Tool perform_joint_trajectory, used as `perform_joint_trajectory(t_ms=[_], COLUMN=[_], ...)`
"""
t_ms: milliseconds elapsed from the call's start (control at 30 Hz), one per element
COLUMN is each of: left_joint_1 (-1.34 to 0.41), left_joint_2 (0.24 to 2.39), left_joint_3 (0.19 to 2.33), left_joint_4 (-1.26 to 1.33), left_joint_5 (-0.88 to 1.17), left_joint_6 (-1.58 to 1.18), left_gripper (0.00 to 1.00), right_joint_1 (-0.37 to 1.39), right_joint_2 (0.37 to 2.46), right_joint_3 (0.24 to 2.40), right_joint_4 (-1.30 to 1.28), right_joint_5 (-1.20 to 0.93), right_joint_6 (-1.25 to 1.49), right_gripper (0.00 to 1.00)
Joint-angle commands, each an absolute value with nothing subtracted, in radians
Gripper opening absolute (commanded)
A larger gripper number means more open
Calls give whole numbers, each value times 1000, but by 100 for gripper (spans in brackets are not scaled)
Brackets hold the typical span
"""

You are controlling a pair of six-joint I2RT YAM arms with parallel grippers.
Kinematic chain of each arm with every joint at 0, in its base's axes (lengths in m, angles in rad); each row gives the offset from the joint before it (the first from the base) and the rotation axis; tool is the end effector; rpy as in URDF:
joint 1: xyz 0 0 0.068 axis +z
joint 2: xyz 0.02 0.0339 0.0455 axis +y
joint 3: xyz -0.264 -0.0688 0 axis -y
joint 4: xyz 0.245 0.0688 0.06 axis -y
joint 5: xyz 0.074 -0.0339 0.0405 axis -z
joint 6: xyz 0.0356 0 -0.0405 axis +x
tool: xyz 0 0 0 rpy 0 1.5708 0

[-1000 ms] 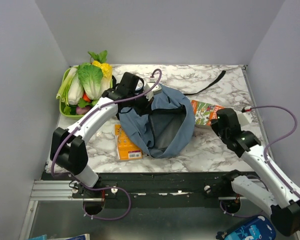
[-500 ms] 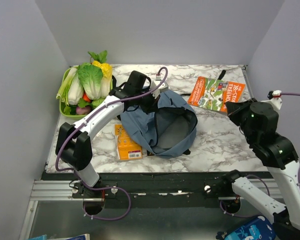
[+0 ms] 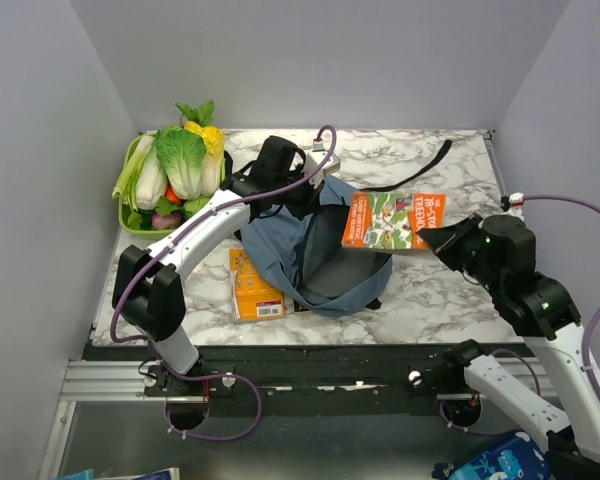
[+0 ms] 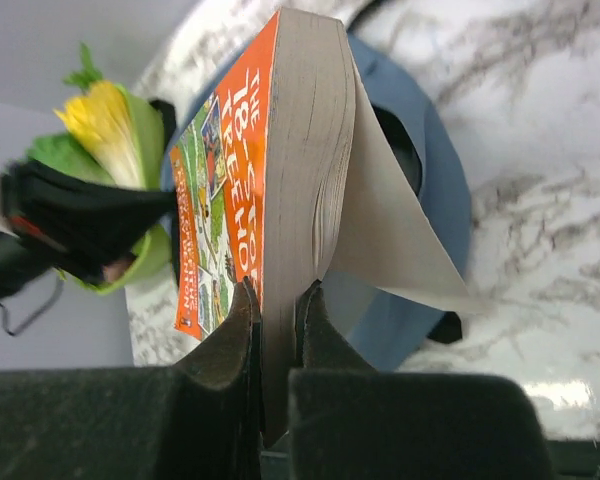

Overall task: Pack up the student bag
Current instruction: Place the book in the student bag.

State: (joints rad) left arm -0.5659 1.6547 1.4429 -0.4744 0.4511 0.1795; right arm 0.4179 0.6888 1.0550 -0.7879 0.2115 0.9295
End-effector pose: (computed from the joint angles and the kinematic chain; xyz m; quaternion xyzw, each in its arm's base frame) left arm 0.3093 -0.2149 0.3165 0.4099 0.7855 -0.2785 0.3706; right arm 0.1152 0.0430 0.3805 0.2667 0.7931 0.2679 0.4776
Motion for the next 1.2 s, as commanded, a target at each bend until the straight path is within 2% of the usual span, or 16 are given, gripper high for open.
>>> perform_joint_trajectory(t_ms=[0,233,500,633,867,1000,1167], left_joint_1=[-568,-577,-647,-707,-776,-795,-815], left_joint_2=[1677,1606,1563,1600,1663,1678,1784], left_joint_3=[1523,1560,1592,1727,1908,1911,2107], left_joint_4=[-399,-373,-440,-509,-659,-640,-785], left_joint_5=[411,469,552,578,685,744,805], left_joint_6=[132,130,135,193,267,320,383], left_gripper=[0,0,0,0,0,0,0], right_joint_1=[422,423,422,425,429,524,669], right_joint_2=[658,735,845,887,894,913,1000], right_joint_3=[976,901,810,781,652,617,714], right_joint_4=[-755,-759,-629,-572,-235,-137,-147], right_joint_5=[91,74,5,-20,-6,200,469], right_joint_6=[1015,1022,1069,1097,1224,1344,1463], right_gripper=[1,1,1,1,1,1,1])
